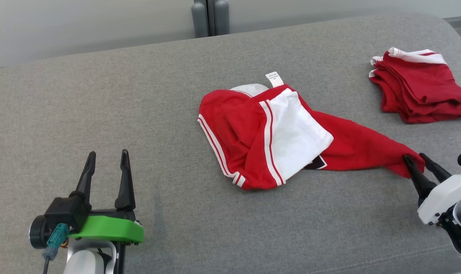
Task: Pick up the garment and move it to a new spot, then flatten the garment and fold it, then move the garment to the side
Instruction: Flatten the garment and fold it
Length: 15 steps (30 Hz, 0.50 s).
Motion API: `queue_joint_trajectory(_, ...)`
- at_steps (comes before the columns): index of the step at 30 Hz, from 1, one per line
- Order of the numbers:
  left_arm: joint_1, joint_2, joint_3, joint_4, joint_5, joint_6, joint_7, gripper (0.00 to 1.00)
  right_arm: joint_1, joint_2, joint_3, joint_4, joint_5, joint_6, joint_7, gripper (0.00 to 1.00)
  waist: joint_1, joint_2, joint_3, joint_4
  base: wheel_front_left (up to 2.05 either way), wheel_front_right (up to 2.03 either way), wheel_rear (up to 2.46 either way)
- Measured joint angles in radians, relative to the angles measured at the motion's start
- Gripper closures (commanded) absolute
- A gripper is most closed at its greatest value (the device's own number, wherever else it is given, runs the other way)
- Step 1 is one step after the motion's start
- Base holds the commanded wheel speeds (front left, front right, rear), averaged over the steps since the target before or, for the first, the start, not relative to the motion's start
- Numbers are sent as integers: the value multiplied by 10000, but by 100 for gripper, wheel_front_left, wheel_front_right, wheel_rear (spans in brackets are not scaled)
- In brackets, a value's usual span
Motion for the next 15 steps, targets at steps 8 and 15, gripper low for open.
queue_joint_trajectory(8, -42, 0, 35, 113, 174, -86, 0, 0, 134, 199, -1962, 267, -1457, 0, -763, 0, 0, 0, -164, 112, 0, 0, 0)
queue_joint_trajectory(15, -34, 4, -104, -21, 173, -136, 0, 0, 500, 1396, -3877, -1302, -3219, -2, -924, 0, 0, 0, -227, 213, 0, 0, 0)
